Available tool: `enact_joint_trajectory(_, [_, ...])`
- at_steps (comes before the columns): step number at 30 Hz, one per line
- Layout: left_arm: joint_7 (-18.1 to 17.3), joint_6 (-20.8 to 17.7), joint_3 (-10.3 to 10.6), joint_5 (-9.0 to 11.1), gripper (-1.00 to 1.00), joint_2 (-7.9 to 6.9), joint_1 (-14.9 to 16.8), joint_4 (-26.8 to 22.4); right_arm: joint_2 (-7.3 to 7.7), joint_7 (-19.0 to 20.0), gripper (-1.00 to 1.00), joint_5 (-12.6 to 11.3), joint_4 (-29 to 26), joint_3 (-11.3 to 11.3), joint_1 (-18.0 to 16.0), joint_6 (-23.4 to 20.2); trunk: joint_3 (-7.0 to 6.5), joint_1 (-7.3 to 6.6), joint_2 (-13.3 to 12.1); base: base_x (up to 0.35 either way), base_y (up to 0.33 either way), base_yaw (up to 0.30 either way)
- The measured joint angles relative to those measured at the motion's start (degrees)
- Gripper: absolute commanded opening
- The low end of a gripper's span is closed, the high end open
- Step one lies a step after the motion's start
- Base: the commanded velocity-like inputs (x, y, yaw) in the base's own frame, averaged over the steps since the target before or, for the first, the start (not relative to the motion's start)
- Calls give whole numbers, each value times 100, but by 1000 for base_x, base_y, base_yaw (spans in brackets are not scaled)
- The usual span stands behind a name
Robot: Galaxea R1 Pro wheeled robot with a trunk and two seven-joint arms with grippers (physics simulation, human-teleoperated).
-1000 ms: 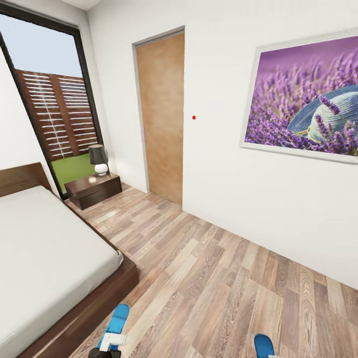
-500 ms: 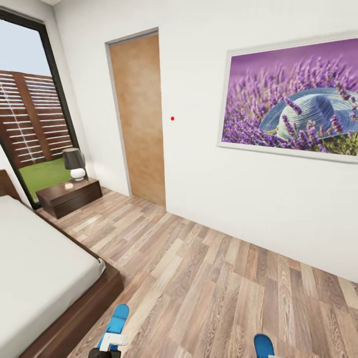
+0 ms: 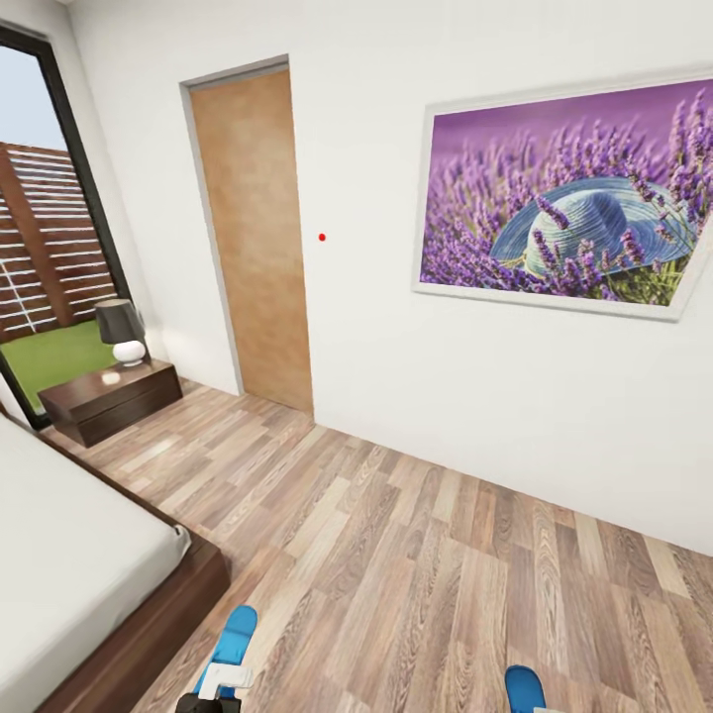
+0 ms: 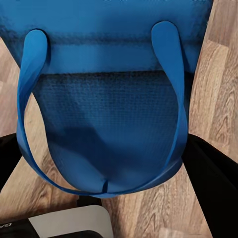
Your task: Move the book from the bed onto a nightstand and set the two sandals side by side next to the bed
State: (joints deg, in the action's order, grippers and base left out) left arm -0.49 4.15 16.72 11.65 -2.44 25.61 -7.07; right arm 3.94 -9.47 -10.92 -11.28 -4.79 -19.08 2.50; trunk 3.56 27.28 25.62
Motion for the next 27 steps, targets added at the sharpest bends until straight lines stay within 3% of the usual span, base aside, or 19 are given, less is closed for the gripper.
enact_joint_trajectory(27, [31,16,17,2,-100,-6,0,-8,-1,0,-100,-1,1,6,0,-2,0,-3,0,326,0,-1])
